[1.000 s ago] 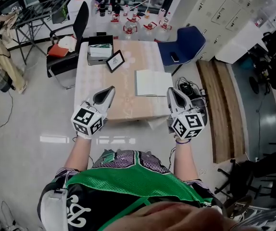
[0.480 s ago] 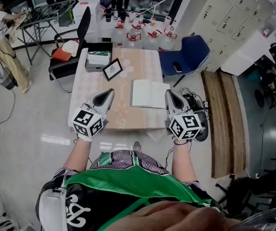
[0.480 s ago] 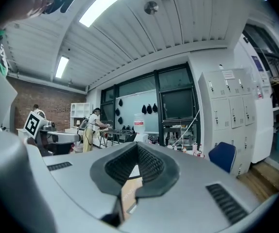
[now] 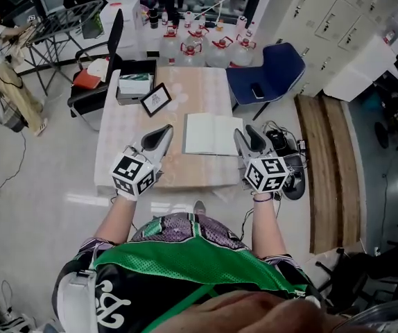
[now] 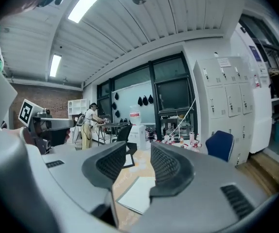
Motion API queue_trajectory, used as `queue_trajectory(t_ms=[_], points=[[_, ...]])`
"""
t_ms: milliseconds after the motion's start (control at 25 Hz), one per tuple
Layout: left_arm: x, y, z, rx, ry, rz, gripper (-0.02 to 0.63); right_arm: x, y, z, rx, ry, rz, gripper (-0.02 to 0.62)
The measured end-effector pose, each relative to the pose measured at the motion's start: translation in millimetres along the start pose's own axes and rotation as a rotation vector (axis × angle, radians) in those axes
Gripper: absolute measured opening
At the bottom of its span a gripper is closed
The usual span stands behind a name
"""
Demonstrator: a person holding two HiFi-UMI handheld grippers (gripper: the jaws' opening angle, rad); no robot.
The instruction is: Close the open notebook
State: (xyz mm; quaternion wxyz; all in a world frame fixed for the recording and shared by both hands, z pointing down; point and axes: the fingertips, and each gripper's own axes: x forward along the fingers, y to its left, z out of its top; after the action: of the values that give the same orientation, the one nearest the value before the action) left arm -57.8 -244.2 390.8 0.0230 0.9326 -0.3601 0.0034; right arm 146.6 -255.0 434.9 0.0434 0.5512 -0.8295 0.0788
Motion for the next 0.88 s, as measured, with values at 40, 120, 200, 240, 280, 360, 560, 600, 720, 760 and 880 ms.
queue_trajectory(t_ms=[40, 120, 200, 240, 280, 360, 560, 600, 720, 760, 880], points=[[5.8, -2.8, -1.0, -0.001, 0.003, -0.006, 0.017, 0.3, -7.3, -7.0, 0.004, 0.015, -0.004, 0.144], [16.7, -8.5, -2.4, -0.007, 0.009, -0.020, 0.017, 0.6, -21.4, -22.4, 0.013, 0.047, -0.012, 0.143], [26.0, -15.1, -5.7, -0.011, 0.018, -0.037, 0.017, 0.7, -34.0, -39.2, 0.026, 0.077, -0.020, 0.143], [31.2, -17.6, -7.7, -0.012, 0.023, -0.045, 0.017, 1.9, -40.9, -46.4, 0.031, 0.089, -0.025, 0.143], [37.1, -19.3, -9.7, -0.011, 0.026, -0.051, 0.017, 4.3, -48.6, -52.4, 0.033, 0.100, -0.029, 0.143], [48.6, -21.9, -15.1, -0.008, 0.040, -0.062, 0.017, 9.8, -63.5, -65.1, 0.039, 0.126, -0.034, 0.143], [67.4, -31.2, -31.7, -0.008, 0.090, -0.083, 0.017, 8.5, -88.3, -113.2, 0.075, 0.223, -0.047, 0.143], [72.0, -32.3, -33.8, -0.015, 0.093, -0.083, 0.017, 9.8, -94.4, -122.1, 0.077, 0.241, -0.049, 0.143], [82.5, -35.4, -39.7, -0.022, 0.109, -0.083, 0.017, 15.9, -111.7, -152.8, 0.098, 0.293, -0.051, 0.143], [85.4, -35.7, -41.1, -0.021, 0.116, -0.081, 0.017, 18.5, -117.1, -163.7, 0.107, 0.312, -0.051, 0.143], [93.9, -35.1, -45.4, -0.023, 0.127, -0.070, 0.017, 27.8, -133.4, -196.5, 0.152, 0.363, -0.052, 0.144]])
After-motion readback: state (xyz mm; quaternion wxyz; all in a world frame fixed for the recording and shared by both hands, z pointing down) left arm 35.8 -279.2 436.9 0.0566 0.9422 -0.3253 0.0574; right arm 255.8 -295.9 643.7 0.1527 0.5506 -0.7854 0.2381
